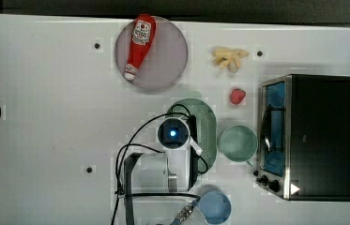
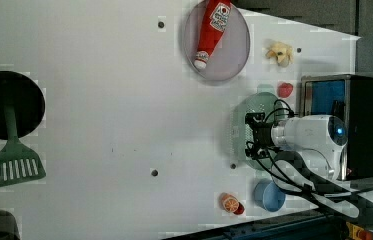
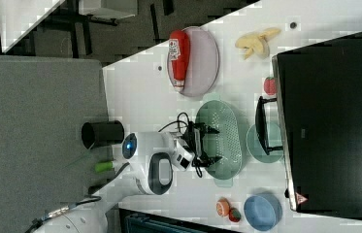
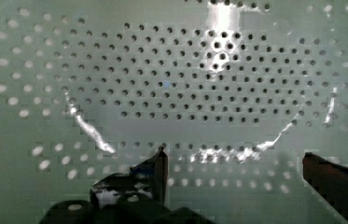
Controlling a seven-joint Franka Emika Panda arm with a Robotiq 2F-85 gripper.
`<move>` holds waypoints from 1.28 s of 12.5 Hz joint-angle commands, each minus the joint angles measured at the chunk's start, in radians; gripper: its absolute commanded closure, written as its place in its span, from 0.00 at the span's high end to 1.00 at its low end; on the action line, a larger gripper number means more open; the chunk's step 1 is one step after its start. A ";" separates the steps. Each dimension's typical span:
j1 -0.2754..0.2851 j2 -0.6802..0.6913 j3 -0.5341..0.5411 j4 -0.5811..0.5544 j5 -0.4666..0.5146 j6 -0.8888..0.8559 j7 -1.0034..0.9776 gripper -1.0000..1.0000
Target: Drag strainer right to left.
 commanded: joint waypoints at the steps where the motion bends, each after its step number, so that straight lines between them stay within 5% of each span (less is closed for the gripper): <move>1: 0.019 -0.008 0.020 0.008 -0.012 0.069 0.071 1.00; 16: 0.242 0.054 0.047 0.096 -0.006 0.065 0.353 1.00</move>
